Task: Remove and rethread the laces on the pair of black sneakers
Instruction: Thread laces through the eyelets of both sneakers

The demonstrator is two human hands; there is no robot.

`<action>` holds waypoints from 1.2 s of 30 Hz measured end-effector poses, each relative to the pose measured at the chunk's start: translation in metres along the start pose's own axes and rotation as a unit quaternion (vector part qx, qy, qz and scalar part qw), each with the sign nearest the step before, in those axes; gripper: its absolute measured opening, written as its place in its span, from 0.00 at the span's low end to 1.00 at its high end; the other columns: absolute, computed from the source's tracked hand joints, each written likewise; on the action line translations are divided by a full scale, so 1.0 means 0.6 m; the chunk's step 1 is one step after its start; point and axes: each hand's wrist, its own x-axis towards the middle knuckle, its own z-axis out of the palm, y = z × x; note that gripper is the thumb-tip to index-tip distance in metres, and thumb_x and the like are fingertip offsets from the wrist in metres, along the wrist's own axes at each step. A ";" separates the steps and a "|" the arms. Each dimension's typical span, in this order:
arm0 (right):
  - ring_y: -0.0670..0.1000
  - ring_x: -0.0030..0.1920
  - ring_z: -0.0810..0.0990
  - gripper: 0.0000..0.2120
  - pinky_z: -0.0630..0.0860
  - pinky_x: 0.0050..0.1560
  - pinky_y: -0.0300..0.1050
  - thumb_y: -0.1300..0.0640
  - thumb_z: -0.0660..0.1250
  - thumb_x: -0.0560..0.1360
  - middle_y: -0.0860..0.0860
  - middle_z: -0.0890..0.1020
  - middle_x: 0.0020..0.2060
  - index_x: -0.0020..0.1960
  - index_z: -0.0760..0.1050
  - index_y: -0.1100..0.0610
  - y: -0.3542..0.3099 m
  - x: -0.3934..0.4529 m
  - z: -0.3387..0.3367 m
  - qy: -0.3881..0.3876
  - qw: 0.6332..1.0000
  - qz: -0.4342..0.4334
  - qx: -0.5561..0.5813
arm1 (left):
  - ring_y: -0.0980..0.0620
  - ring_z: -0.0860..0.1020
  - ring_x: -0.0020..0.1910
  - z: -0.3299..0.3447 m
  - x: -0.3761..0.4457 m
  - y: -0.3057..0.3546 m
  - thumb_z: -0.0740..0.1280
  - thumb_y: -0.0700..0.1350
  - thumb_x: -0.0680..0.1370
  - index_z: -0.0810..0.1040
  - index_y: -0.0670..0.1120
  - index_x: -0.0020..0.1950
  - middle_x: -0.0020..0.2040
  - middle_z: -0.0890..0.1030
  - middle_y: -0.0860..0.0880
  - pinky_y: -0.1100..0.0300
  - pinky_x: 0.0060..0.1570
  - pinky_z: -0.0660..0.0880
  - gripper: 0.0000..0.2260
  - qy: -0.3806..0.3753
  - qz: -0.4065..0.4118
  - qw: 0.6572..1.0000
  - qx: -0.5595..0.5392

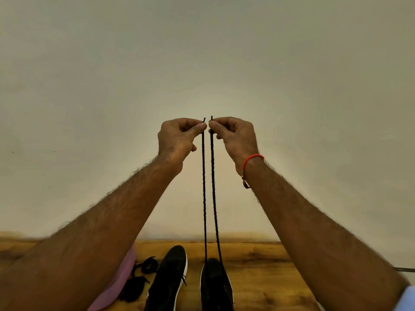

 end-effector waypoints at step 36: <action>0.38 0.42 0.82 0.04 0.78 0.52 0.39 0.54 0.73 0.75 0.45 0.86 0.40 0.48 0.85 0.54 -0.002 0.038 0.000 -0.008 0.998 -0.040 -0.053 | 0.53 0.74 0.32 0.011 0.017 0.019 0.77 0.51 0.75 0.86 0.50 0.52 0.45 0.85 0.53 0.64 0.25 0.67 0.08 -0.004 -0.029 0.999 -0.018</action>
